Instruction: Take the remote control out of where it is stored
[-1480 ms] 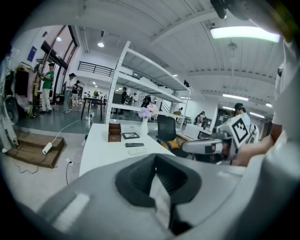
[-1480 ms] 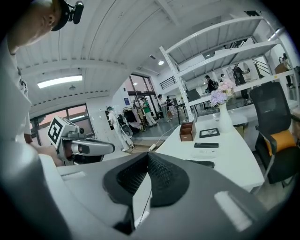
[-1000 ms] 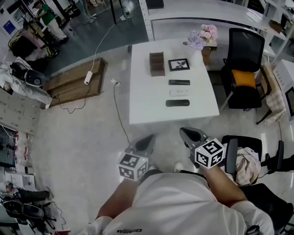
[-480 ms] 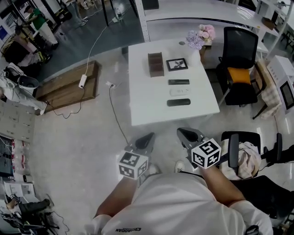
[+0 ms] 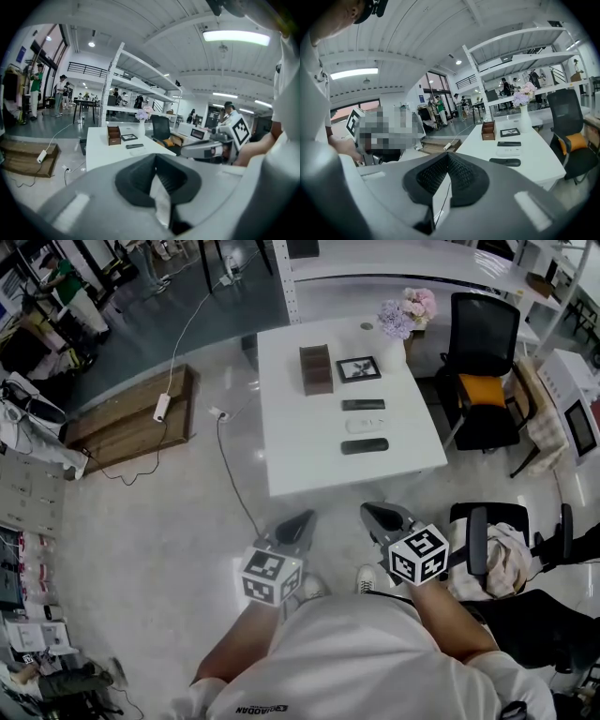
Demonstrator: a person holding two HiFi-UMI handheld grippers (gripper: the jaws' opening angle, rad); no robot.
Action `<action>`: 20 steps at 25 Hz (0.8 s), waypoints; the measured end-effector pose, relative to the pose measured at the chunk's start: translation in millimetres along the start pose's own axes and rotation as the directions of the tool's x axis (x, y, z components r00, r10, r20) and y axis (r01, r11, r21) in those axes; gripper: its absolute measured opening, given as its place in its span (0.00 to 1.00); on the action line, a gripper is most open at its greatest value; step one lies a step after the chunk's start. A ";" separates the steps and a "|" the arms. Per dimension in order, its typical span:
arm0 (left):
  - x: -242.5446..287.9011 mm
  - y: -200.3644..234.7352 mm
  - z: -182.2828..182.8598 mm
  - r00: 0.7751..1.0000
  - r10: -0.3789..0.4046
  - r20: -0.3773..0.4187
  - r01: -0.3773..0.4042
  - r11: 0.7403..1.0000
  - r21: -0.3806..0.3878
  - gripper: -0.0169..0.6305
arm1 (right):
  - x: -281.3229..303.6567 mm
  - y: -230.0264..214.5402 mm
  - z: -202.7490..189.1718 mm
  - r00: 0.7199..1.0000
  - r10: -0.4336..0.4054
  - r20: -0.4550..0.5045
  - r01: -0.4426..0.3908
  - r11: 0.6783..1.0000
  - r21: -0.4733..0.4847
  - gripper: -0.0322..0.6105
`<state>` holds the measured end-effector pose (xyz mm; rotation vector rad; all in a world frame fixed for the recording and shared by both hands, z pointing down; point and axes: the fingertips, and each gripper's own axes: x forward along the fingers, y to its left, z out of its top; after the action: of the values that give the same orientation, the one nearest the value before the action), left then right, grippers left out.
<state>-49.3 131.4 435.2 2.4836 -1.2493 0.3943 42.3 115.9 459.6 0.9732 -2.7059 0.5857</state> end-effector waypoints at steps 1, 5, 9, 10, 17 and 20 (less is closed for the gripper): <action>-0.8 -0.2 -0.4 1.000 -0.003 -0.001 0.003 1.000 0.002 0.03 | 0.1 1.0 -0.5 1.000 -0.005 0.000 0.005 1.000 -0.001 0.06; -4.0 -1.0 0.7 1.000 -0.010 -0.001 0.010 1.000 0.006 0.03 | -1.4 3.4 0.4 1.000 -0.015 0.005 0.015 1.000 -0.002 0.06; -6.0 -2.4 -0.4 1.000 -0.013 -0.003 0.013 1.000 0.008 0.03 | -3.3 4.7 -0.8 1.000 -0.014 0.006 0.014 1.000 0.004 0.06; -6.1 -2.5 -0.8 1.000 -0.014 -0.004 0.014 1.000 0.010 0.03 | -3.4 4.7 -1.5 1.000 -0.015 0.006 0.015 1.000 0.004 0.06; -7.1 -4.8 -1.0 1.000 -0.026 -0.006 0.026 0.999 0.025 0.03 | -5.2 5.7 -4.5 1.000 -0.021 0.005 0.021 1.000 0.006 0.06; -8.2 -4.3 0.1 0.999 -0.032 -0.004 0.032 0.999 0.026 0.03 | -5.0 7.3 -4.1 1.000 -0.023 0.005 0.023 1.000 0.007 0.06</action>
<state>-50.5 139.6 431.2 2.5202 -1.2091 0.4097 41.7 125.6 459.5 1.0080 -2.6952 0.5893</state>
